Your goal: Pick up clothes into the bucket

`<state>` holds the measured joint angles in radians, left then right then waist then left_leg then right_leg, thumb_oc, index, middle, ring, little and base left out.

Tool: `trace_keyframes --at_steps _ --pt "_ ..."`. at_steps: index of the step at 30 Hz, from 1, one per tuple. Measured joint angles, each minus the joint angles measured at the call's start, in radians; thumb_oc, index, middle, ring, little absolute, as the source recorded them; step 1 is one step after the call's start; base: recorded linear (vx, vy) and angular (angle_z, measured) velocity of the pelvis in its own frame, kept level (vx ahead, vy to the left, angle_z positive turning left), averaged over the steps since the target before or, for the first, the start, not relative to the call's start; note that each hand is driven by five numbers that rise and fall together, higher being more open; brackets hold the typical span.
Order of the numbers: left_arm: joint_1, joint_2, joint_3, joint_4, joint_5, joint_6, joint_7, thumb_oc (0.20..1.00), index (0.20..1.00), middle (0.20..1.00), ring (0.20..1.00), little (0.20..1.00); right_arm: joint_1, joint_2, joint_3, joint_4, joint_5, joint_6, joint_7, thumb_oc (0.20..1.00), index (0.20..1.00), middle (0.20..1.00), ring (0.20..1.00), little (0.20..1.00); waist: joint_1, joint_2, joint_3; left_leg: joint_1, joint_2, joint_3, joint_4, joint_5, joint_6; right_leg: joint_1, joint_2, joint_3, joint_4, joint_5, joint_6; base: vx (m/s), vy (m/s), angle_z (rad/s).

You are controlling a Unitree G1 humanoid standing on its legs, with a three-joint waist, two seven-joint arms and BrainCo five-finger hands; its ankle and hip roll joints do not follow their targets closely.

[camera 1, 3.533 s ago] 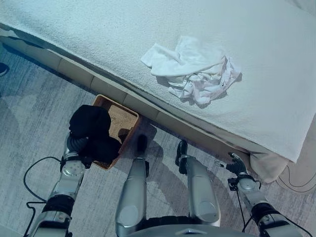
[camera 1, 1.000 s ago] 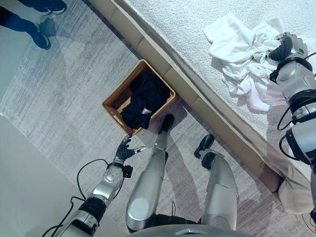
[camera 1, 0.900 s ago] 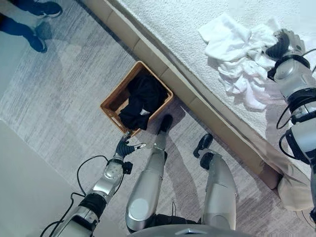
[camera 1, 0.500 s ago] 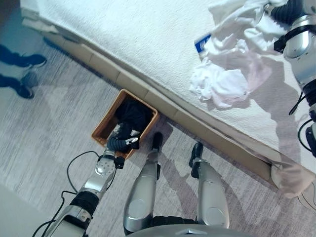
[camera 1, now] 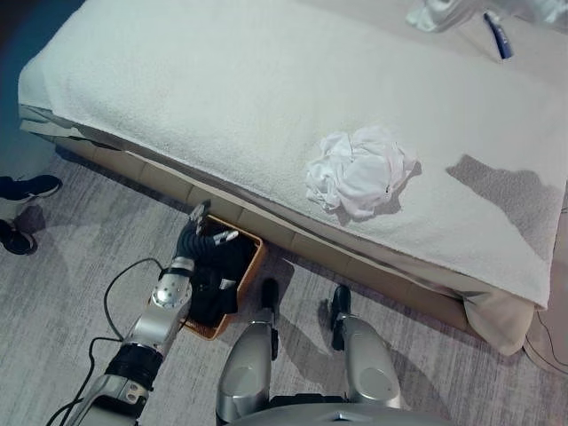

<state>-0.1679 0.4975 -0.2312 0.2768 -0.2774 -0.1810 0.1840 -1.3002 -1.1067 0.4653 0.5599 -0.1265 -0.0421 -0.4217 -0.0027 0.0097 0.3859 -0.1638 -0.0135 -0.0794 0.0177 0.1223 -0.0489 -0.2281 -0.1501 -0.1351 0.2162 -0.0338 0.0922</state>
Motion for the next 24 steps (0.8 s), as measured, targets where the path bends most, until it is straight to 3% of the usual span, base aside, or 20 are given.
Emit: trace_keyframes --at_steps 4,9,16,18,24 --pt "-0.001 0.007 0.011 -0.111 -0.021 0.002 -0.018 1.000 1.000 1.000 1.000 1.000 0.061 0.009 0.001 -0.034 0.047 -0.004 0.052 0.200 0.200 0.200 0.200 0.200 -0.007 -0.003 -0.049 0.071 0.010 0.022 -0.030 -0.004 -0.001 0.073 0.011 0.005 -0.044 0.005 0.007 0.06 -0.025 -0.09" --pt "-0.050 0.039 0.014 -0.213 -0.020 0.009 -0.033 1.000 1.000 1.000 1.000 1.000 0.177 0.038 0.089 -0.054 0.135 -0.020 0.202 0.200 0.200 0.200 0.200 0.200 -0.016 -0.012 -0.151 0.122 0.025 0.048 -0.041 -0.026 -0.004 0.121 0.027 0.026 -0.083 0.011 0.008 0.05 -0.031 -0.17" --pt "-0.157 0.053 -0.029 -0.248 0.018 0.022 -0.037 1.000 1.000 1.000 1.000 1.000 0.293 0.037 0.170 -0.153 0.363 -0.017 0.421 0.200 0.200 0.200 0.200 0.200 -0.045 -0.023 -0.189 0.174 0.044 0.072 -0.047 -0.039 -0.014 0.185 0.049 0.042 -0.137 0.021 0.012 0.05 -0.035 -0.11" --pt "-0.204 0.061 -0.050 -0.254 0.118 0.024 -0.034 1.000 1.000 1.000 1.000 1.000 0.371 0.045 0.171 -0.228 0.492 -0.011 0.488 0.200 0.200 0.200 0.200 0.200 -0.056 -0.025 -0.207 0.192 0.050 0.074 -0.058 -0.041 -0.016 0.207 0.057 0.041 -0.152 0.027 0.007 0.03 -0.020 -0.03" --pt "-0.271 0.053 -0.106 -0.259 0.196 0.022 -0.030 1.000 1.000 1.000 1.000 1.000 0.445 0.046 0.174 -0.362 0.662 0.008 0.566 0.200 0.200 0.200 0.200 0.200 -0.066 -0.022 -0.229 0.215 0.055 0.075 -0.070 -0.041 -0.017 0.242 0.064 0.041 -0.189 0.041 0.002 0.01 -0.010 -0.01"
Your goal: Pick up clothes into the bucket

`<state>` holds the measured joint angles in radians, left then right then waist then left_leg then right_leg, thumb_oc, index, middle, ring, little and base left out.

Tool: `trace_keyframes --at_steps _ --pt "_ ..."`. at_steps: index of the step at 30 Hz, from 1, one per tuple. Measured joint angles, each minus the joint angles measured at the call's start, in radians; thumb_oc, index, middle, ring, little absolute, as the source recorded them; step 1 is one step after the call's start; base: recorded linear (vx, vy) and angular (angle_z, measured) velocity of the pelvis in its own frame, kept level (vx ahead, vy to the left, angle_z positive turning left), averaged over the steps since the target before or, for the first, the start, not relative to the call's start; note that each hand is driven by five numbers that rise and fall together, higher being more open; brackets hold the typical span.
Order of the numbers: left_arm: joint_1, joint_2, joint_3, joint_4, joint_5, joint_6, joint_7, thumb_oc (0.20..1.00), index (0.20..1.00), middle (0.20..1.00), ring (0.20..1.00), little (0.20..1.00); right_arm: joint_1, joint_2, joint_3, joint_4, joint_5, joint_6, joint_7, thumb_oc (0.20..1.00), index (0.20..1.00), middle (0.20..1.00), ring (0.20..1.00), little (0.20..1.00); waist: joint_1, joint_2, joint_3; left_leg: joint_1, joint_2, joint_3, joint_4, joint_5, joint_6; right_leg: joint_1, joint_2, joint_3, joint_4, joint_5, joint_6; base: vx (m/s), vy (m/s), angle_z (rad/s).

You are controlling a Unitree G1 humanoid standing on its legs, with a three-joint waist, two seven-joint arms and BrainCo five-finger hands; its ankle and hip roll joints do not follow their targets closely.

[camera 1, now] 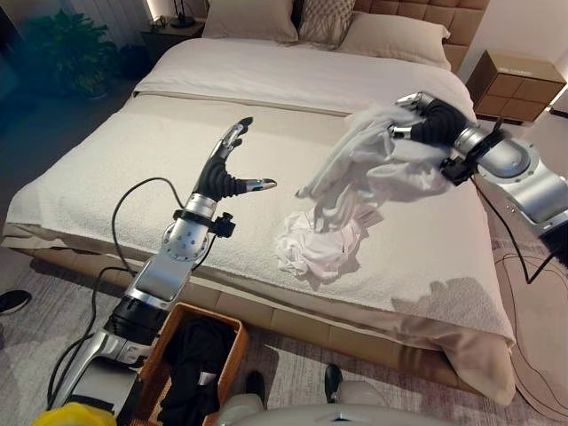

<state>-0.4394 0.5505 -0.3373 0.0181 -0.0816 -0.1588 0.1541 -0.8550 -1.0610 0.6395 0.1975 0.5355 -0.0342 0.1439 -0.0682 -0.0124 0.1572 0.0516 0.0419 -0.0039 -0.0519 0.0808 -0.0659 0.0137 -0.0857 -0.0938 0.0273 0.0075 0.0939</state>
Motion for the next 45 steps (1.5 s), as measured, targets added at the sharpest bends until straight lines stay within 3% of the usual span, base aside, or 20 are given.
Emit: trace_keyframes --at_steps 9,12,15,22,27,28,29,30,35,37,38,45 --pt "-0.073 -0.019 -0.146 0.002 0.068 0.017 -0.033 1.000 1.000 1.000 1.000 1.000 0.006 0.042 -0.002 -0.139 0.106 0.016 0.015 0.200 0.200 0.200 0.200 0.200 0.001 -0.001 -0.012 0.025 -0.002 -0.011 -0.010 0.000 0.000 0.052 0.000 -0.017 -0.049 0.016 -0.002 0.00 -0.007 0.05" --pt "-0.112 -0.024 -0.203 0.003 0.054 0.019 -0.061 1.000 1.000 1.000 1.000 1.000 0.006 0.098 -0.002 -0.145 0.111 0.016 0.011 0.200 0.200 0.200 0.200 0.200 0.001 0.001 -0.025 0.025 -0.004 -0.017 -0.011 0.000 0.000 0.057 0.000 -0.022 -0.058 0.018 -0.001 -0.01 -0.003 0.04" --pt "-0.130 -0.029 -0.238 0.007 -0.025 0.025 -0.084 1.000 1.000 1.000 1.000 1.000 0.005 0.121 -0.001 -0.145 0.111 0.016 0.008 0.200 0.200 0.200 0.200 0.200 0.000 0.002 -0.028 0.025 -0.004 -0.022 -0.011 0.000 0.000 0.059 -0.001 -0.025 -0.059 0.019 -0.001 -0.01 0.002 0.02" --pt "-0.172 -0.007 -0.331 0.021 -0.361 0.061 -0.125 1.000 1.000 1.000 1.000 1.000 0.005 0.126 0.012 -0.139 0.109 0.017 -0.016 0.200 0.200 0.200 0.200 0.200 0.000 0.004 -0.031 0.025 -0.006 -0.022 -0.011 0.000 0.000 0.059 -0.003 -0.025 -0.060 0.019 0.000 0.00 0.000 0.00" --pt "-0.179 -0.028 -0.373 0.060 -0.439 0.089 -0.138 1.000 1.000 1.000 1.000 1.000 0.005 0.136 0.043 -0.138 0.104 0.020 -0.031 0.200 0.200 0.200 0.200 0.200 -0.003 0.011 -0.037 0.025 -0.007 -0.022 -0.011 0.000 0.000 0.057 -0.004 -0.025 -0.059 0.019 0.000 0.00 0.000 0.00" --pt "-0.179 -0.044 -0.380 0.074 -0.447 0.091 -0.140 0.630 0.630 0.630 0.630 0.630 0.005 0.144 0.043 -0.138 0.104 0.020 -0.031 0.200 0.200 0.200 0.200 0.200 -0.003 0.013 -0.038 0.024 -0.007 -0.022 -0.012 0.000 0.000 0.054 -0.004 -0.025 -0.059 0.019 0.000 0.00 0.000 0.00" --pt "-0.179 -0.046 -0.379 0.082 -0.447 0.093 -0.140 0.551 0.551 0.551 0.551 0.551 0.005 0.146 0.043 -0.138 0.103 0.020 -0.031 0.200 0.200 0.200 0.200 0.200 -0.002 0.014 -0.039 0.024 -0.007 -0.022 -0.012 0.000 0.000 0.054 -0.004 -0.025 -0.059 0.019 0.000 0.00 0.000 0.00" --pt "-0.179 -0.062 -0.378 0.090 -0.447 0.095 -0.139 0.200 0.200 0.200 0.200 0.200 0.006 0.147 0.043 -0.138 0.103 0.021 -0.033 0.200 0.200 0.200 0.200 0.200 -0.002 0.015 -0.039 0.024 -0.007 -0.022 -0.012 0.000 0.000 0.053 -0.004 -0.025 -0.058 0.019 0.000 0.00 0.000 0.00" --pt "-0.163 -0.116 -0.342 0.122 -0.467 0.096 -0.130 0.200 0.200 0.200 0.200 0.200 0.016 0.154 0.042 -0.139 0.101 0.020 -0.046 0.200 0.200 0.200 0.200 0.200 -0.002 0.015 -0.041 0.024 -0.007 -0.021 -0.013 0.000 0.000 0.052 -0.004 -0.024 -0.057 0.019 0.000 0.00 0.000 0.00" --pt "-0.135 -0.132 -0.321 0.122 -0.493 0.095 -0.124 0.200 0.200 0.200 0.200 0.200 0.022 0.158 0.041 -0.141 0.094 0.020 -0.048 0.561 0.561 0.561 0.561 0.561 -0.002 0.015 -0.041 0.024 -0.007 -0.020 -0.014 0.000 0.000 0.051 -0.004 -0.023 -0.058 0.019 0.000 0.00 0.000 0.00" --pt "-0.117 -0.146 -0.314 0.121 -0.503 0.096 -0.123 0.200 0.200 0.200 0.200 0.200 0.036 0.161 0.038 -0.144 0.087 0.020 -0.053 1.000 1.000 1.000 1.000 1.000 -0.001 0.015 -0.042 0.024 -0.006 -0.020 -0.015 0.000 0.000 0.051 -0.004 -0.023 -0.058 0.019 0.000 0.00 0.000 0.00" --pt "0.013 -0.195 -0.267 0.095 -0.584 0.097 -0.111 0.200 0.200 0.200 0.200 0.200 0.082 0.187 -0.005 -0.154 0.064 0.019 -0.080 1.000 1.000 1.000 1.000 1.000 0.000 0.015 -0.042 0.023 -0.006 -0.019 -0.022 0.000 0.000 0.050 -0.004 -0.023 -0.060 0.018 0.000 0.00 0.000 0.00"
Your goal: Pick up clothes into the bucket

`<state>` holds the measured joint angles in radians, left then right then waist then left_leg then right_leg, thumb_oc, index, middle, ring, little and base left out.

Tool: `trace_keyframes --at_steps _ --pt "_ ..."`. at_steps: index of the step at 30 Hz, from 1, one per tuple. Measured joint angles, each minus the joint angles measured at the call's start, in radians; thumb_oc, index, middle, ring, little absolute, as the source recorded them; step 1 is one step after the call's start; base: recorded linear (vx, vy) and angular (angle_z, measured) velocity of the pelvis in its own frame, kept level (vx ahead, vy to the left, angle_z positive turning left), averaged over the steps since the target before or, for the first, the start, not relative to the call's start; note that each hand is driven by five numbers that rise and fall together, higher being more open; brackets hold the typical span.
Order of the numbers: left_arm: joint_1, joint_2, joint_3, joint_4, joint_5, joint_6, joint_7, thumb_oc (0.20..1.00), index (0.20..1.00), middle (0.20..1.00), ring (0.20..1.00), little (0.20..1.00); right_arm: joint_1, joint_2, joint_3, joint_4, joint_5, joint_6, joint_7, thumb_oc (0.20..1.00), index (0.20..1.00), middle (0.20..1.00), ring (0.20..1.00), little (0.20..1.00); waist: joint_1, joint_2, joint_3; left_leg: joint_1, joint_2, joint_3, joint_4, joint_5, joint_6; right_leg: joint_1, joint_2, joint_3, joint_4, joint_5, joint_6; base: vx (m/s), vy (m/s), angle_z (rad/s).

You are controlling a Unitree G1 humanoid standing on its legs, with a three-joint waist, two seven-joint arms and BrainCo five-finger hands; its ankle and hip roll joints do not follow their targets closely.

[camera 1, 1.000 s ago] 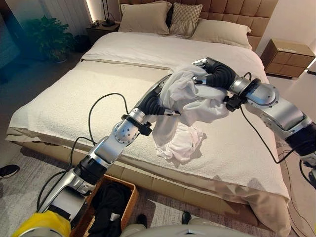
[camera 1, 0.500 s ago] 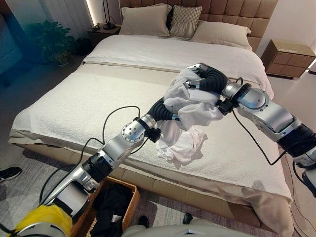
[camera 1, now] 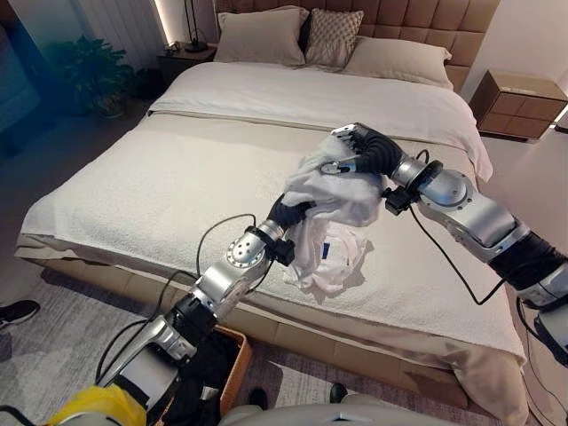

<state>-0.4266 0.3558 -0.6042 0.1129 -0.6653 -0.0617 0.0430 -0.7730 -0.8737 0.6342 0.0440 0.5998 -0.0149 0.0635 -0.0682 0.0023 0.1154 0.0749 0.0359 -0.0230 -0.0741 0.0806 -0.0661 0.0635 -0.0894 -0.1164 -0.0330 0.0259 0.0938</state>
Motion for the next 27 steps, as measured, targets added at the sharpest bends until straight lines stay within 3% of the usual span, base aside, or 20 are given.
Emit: trace_keyframes --at_steps 6,12,17,19,23,27 --pt "0.099 -0.002 0.011 -0.013 -0.031 0.030 0.004 0.200 0.200 0.200 0.200 0.200 0.043 0.003 -0.124 -0.003 -0.011 -0.009 -0.036 1.000 1.000 1.000 1.000 1.000 0.002 0.000 0.000 0.000 0.000 0.000 -0.005 0.000 0.000 0.000 0.000 -0.001 -0.007 -0.001 0.001 0.00 0.000 0.00" --pt "0.238 -0.007 0.116 -0.016 -0.058 0.036 0.008 0.200 0.200 0.200 0.200 0.200 0.179 0.038 -0.326 0.003 -0.075 -0.030 -0.098 1.000 1.000 1.000 1.000 1.000 0.003 -0.002 0.003 -0.002 0.001 0.002 -0.008 -0.003 0.003 -0.004 0.001 -0.001 -0.010 -0.005 0.005 0.00 0.000 0.00" --pt "0.382 0.001 0.287 -0.077 -0.014 0.029 0.004 0.200 0.200 0.200 0.200 0.200 0.402 0.163 -0.530 0.079 -0.187 -0.049 -0.155 1.000 1.000 1.000 1.000 1.000 0.007 -0.017 0.022 -0.025 0.000 -0.003 -0.003 -0.005 0.005 -0.026 0.001 -0.003 -0.005 -0.006 0.004 -0.03 -0.001 0.02" --pt "0.396 0.018 0.316 -0.078 -0.013 0.028 0.011 0.200 0.200 0.200 0.200 0.200 0.443 0.171 -0.544 0.128 -0.203 -0.035 -0.169 1.000 1.000 1.000 1.000 1.000 0.015 -0.014 0.032 -0.042 -0.002 -0.005 0.000 -0.005 0.006 -0.038 -0.002 -0.004 -0.001 -0.005 0.006 -0.05 0.001 0.02" --pt "0.497 0.008 0.484 -0.099 0.090 -0.006 0.007 0.200 0.200 0.200 0.200 0.200 0.595 0.327 -0.715 0.212 -0.298 -0.057 -0.216 1.000 1.000 1.000 1.000 1.000 0.032 -0.026 0.073 -0.091 -0.005 -0.020 0.034 -0.010 0.007 -0.078 -0.005 -0.013 0.025 -0.010 0.004 -0.07 0.000 0.08" --pt "0.575 0.018 0.627 -0.043 0.145 -0.032 0.052 0.200 0.200 0.200 0.200 0.200 0.693 0.386 -0.746 0.349 -0.353 -0.045 -0.264 1.000 1.000 1.000 1.000 1.000 0.051 -0.014 0.144 -0.161 -0.012 -0.038 0.070 -0.010 0.007 -0.144 -0.014 -0.033 0.077 -0.024 0.002 -0.08 0.014 0.16"
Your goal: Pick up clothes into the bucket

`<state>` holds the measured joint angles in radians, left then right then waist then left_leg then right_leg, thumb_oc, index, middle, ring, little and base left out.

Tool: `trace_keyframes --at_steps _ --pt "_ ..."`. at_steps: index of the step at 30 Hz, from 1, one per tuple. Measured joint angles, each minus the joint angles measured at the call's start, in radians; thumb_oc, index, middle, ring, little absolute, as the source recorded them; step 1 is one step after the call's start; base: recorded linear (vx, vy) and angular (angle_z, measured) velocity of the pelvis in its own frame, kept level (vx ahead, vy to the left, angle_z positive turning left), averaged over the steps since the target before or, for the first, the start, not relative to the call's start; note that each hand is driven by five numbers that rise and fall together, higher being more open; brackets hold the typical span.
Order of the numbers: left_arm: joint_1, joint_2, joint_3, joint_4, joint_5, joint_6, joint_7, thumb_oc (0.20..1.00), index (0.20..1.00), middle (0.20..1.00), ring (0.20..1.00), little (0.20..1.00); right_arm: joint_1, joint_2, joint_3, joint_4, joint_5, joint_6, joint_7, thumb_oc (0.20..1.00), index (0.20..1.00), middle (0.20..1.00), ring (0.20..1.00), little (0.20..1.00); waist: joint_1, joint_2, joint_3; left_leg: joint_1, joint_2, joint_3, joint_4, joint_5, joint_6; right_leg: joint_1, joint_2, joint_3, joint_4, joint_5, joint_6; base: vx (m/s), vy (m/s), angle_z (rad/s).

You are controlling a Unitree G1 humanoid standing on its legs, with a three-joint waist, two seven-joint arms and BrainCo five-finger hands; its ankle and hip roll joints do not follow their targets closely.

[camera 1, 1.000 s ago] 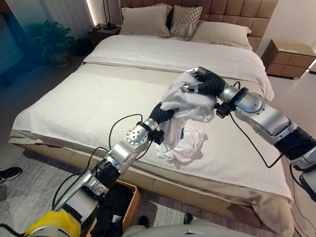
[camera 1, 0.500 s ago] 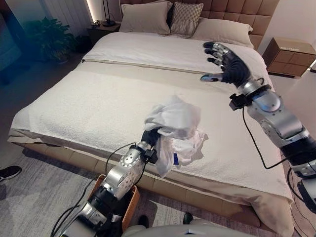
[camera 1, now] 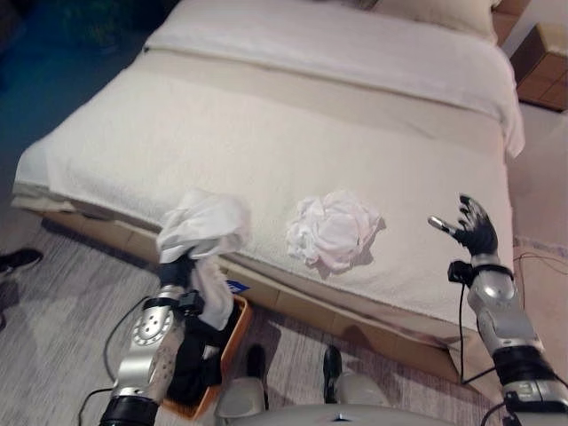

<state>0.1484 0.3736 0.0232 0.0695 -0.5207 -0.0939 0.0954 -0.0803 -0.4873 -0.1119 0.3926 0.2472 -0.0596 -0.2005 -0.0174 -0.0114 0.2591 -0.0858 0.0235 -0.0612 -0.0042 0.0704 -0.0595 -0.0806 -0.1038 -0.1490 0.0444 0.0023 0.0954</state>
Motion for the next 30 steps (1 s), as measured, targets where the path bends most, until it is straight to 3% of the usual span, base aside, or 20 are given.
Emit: trace_keyframes --at_steps 6,15,22,24,25,30 --pt "-0.011 0.022 0.047 0.206 0.184 -0.051 0.078 0.200 0.200 0.200 0.200 0.200 -0.004 0.048 -0.033 0.124 -0.040 -0.030 -0.049 1.000 1.000 1.000 1.000 1.000 0.025 0.010 0.081 -0.094 -0.017 -0.022 0.058 -0.005 -0.007 -0.117 -0.027 -0.009 0.120 -0.051 0.003 -0.06 0.037 0.10" --pt "-0.204 0.075 0.037 0.508 0.362 -0.049 0.242 0.200 0.200 0.200 0.200 0.200 -0.145 0.045 -0.022 0.185 -0.060 -0.049 -0.118 1.000 1.000 1.000 1.000 1.000 0.035 -0.002 0.252 -0.302 -0.046 -0.022 0.236 -0.035 0.001 -0.341 -0.059 0.009 0.338 -0.096 -0.015 -0.10 0.066 0.04" --pt "-0.357 0.132 -0.042 0.619 0.391 -0.049 0.305 0.200 0.200 0.200 0.200 0.200 -0.215 0.012 0.050 0.189 -0.057 -0.076 -0.158 1.000 1.000 1.000 1.000 1.000 0.031 -0.021 0.278 -0.539 -0.053 -0.025 0.495 -0.131 0.014 -0.546 -0.070 0.033 0.524 -0.151 -0.032 -0.05 0.052 -0.03" --pt "-0.387 0.140 -0.043 0.620 0.390 -0.050 0.319 0.200 0.200 0.200 0.200 0.200 -0.230 0.003 0.056 0.186 -0.056 -0.079 -0.168 1.000 1.000 1.000 1.000 1.000 0.030 -0.023 0.279 -0.607 -0.056 -0.026 0.538 -0.135 0.015 -0.607 -0.075 0.033 0.560 -0.154 -0.033 0.02 0.022 0.03" --pt "-0.402 0.152 -0.042 0.620 0.391 -0.049 0.329 1.000 1.000 1.000 1.000 1.000 -0.238 0.004 0.064 0.187 -0.056 -0.081 -0.174 1.000 1.000 1.000 1.000 1.000 0.029 -0.027 0.282 -0.647 -0.057 -0.028 0.564 -0.141 0.016 -0.645 -0.076 0.035 0.584 -0.159 -0.038 0.00 0.000 0.00" --pt "-0.430 0.183 -0.042 0.635 0.430 -0.028 0.398 1.000 1.000 1.000 1.000 1.000 -0.302 0.002 0.152 0.167 -0.057 -0.087 -0.198 1.000 1.000 1.000 1.000 1.000 0.029 -0.042 0.282 -0.719 -0.059 -0.035 0.593 -0.144 0.019 -0.711 -0.083 0.029 0.605 -0.153 -0.043 0.02 0.005 0.01"
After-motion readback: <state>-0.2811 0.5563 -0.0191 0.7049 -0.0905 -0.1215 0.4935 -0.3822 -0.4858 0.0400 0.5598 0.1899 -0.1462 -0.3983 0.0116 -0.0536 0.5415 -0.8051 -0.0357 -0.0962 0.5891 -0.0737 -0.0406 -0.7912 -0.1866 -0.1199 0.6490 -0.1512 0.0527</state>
